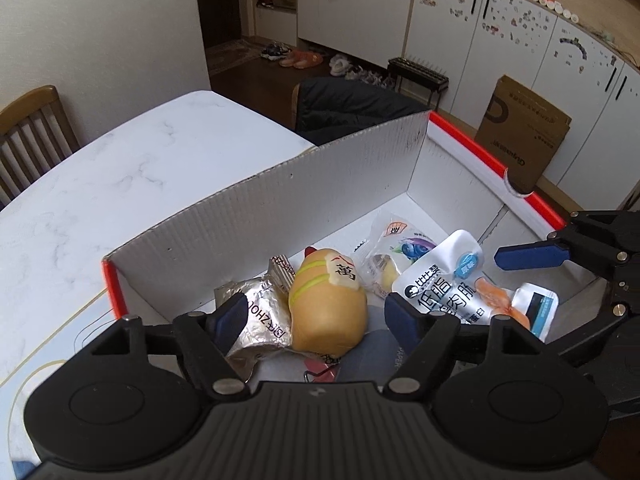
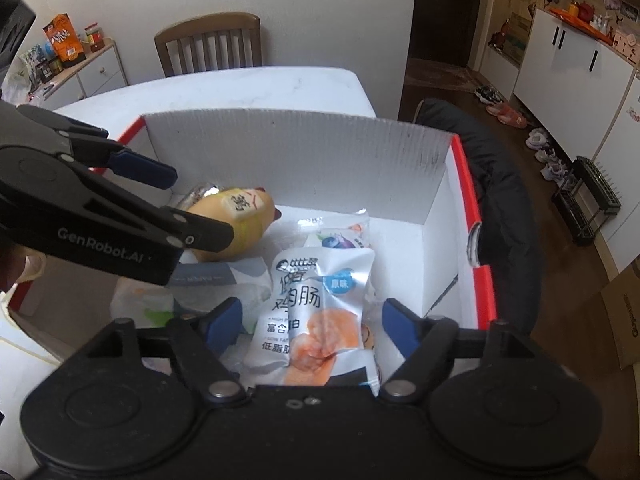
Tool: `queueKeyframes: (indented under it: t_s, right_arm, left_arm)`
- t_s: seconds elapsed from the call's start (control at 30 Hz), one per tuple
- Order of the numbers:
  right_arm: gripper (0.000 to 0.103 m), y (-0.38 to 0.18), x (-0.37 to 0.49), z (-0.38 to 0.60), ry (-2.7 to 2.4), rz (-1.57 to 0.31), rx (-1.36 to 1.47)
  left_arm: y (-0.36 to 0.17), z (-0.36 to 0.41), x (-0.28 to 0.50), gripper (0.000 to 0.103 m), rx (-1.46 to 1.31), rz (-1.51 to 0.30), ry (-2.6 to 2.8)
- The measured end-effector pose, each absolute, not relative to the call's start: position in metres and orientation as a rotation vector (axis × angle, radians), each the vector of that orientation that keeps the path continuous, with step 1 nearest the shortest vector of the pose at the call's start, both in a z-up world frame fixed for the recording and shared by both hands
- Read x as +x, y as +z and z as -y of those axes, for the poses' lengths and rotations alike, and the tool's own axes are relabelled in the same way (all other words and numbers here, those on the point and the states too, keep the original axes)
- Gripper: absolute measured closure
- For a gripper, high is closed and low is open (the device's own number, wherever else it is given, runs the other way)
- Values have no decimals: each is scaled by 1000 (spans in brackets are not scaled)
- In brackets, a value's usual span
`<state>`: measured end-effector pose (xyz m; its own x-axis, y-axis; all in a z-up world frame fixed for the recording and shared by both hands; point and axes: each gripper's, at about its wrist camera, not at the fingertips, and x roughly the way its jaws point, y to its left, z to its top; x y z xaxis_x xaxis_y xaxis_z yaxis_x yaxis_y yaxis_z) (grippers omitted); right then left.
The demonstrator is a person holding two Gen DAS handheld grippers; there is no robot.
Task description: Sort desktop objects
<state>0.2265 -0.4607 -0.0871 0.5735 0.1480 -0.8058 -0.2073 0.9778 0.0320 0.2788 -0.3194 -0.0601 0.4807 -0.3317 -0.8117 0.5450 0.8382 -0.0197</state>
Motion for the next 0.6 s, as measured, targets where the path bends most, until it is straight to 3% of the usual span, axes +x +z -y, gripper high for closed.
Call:
queueKeyframes:
  t_s: [0.27,0.6]
  right_arm:
    - [25,-63,213,463,237,-886,-46]
    - [16,-31,190,464,279,-778,-8]
  left_arm:
    - [-41,308,257,28,212,-864,-518]
    - [-14,291,220,28,191,-781,-456]
